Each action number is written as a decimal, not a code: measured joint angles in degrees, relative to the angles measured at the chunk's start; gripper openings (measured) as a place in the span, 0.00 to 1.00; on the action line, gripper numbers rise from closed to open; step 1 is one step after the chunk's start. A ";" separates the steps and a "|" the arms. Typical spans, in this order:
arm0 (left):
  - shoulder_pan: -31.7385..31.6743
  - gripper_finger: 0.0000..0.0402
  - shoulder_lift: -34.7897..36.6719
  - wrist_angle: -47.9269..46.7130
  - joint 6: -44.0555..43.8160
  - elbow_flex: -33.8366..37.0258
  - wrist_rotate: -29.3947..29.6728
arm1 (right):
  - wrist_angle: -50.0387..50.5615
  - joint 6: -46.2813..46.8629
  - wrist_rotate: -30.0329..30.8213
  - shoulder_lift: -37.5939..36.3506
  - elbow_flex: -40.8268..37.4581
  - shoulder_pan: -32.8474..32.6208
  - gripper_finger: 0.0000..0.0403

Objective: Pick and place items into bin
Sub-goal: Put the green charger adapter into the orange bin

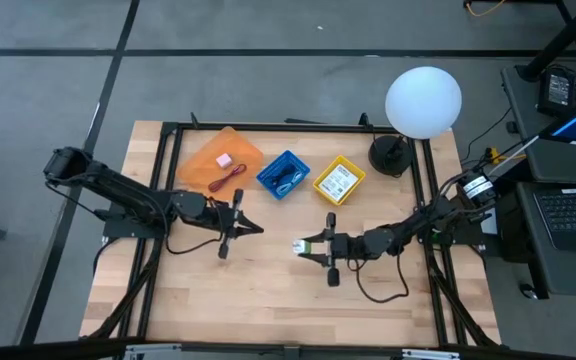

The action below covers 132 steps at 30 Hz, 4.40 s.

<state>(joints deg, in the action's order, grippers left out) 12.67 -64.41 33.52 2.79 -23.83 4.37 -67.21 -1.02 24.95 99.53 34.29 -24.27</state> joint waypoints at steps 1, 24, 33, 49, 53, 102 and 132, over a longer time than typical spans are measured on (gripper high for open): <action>0.04 0.02 -0.60 1.25 -0.06 0.00 0.11 | -1.11 -1.05 -0.73 0.00 -0.47 0.00 0.31; 2.48 0.46 -22.23 19.21 -0.14 -7.34 1.78 | -1.98 -3.82 -4.28 0.00 -1.18 0.00 0.31; 3.06 0.52 -22.57 19.04 -2.54 -9.51 2.41 | -2.26 -3.99 -4.30 0.02 -0.76 0.71 0.31; 2.99 0.52 -22.74 19.50 -2.65 -9.55 4.67 | 6.10 -4.04 -7.79 0.09 5.93 4.97 0.31; 2.99 0.52 -22.74 19.45 -2.65 -9.55 4.58 | 6.43 -3.86 -8.63 0.09 6.05 5.74 0.31; 2.97 0.36 -22.54 19.98 2.22 -9.60 2.27 | 6.53 -5.35 -10.95 0.13 6.73 7.98 0.32; 3.13 0.35 -15.39 8.17 3.07 -9.55 1.69 | 9.23 -5.30 -10.82 0.02 7.03 8.07 0.43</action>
<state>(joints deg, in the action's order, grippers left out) 15.79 -79.81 41.68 5.87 -33.39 6.06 -57.98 -6.33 14.13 99.55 41.32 -16.21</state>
